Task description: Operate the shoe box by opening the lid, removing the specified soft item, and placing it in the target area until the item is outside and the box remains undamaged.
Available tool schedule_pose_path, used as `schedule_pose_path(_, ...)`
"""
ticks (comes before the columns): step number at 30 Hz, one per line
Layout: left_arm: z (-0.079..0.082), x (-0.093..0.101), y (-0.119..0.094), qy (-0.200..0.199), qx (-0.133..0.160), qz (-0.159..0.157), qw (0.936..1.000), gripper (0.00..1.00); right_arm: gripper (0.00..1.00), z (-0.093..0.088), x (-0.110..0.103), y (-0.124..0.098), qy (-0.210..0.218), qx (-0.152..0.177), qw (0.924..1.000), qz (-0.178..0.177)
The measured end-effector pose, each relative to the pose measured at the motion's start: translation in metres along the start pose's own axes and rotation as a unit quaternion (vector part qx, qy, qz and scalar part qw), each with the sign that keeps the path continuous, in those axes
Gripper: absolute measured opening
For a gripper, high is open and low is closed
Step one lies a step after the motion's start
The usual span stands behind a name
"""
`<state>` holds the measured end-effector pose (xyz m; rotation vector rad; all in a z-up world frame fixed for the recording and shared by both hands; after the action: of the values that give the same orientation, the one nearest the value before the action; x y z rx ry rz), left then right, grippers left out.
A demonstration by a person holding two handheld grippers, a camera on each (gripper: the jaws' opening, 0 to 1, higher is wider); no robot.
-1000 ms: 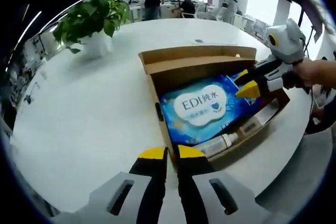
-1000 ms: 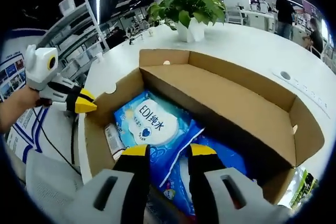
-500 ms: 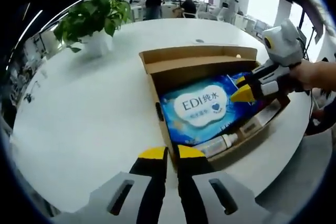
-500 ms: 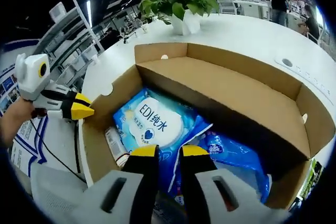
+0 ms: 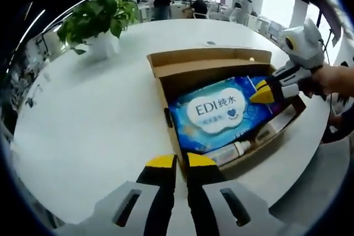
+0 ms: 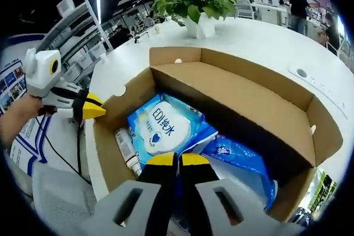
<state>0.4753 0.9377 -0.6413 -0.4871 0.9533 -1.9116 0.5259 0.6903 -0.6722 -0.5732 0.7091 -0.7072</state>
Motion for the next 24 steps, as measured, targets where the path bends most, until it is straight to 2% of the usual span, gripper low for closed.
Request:
schedule_pose_path(5, 0.001, -0.001, 0.0, 0.003, -0.002, -0.001, 1.0, 0.04, 0.0, -0.001, 0.001, -0.008, -0.023, -0.004, 0.9997, -0.007)
schedule_pose_path(11, 0.004, -0.002, 0.001, 0.013, -0.009, -0.001, 0.9999, 0.04, 0.0, -0.002, 0.006, -0.018, -0.029, 0.0, 0.9995, -0.011)
schedule_pose_path(20, 0.025, -0.002, -0.008, 0.023, 0.021, 0.01, 0.9995, 0.05, 0.0, -0.005, 0.013, -0.029, -0.027, 0.007, 0.9995, -0.018)
schedule_pose_path(24, 0.033, 0.0, -0.003, 0.035, 0.026, 0.004, 0.999, 0.08, 0.0, -0.005, 0.015, -0.032, -0.021, 0.012, 0.9995, -0.018)
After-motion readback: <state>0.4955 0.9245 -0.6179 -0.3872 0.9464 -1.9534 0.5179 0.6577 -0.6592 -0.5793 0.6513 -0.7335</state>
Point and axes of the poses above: the point that each gripper's makers call its tool centre point, and the gripper's own axes: y roughly forward along the fingers, x roughly to its right, z roughly out of its top, the point moved 10 cm from there along -y, roughly backward along the fingers, and after that the axes turned 7 degrees about y, right-handed, at the moved point
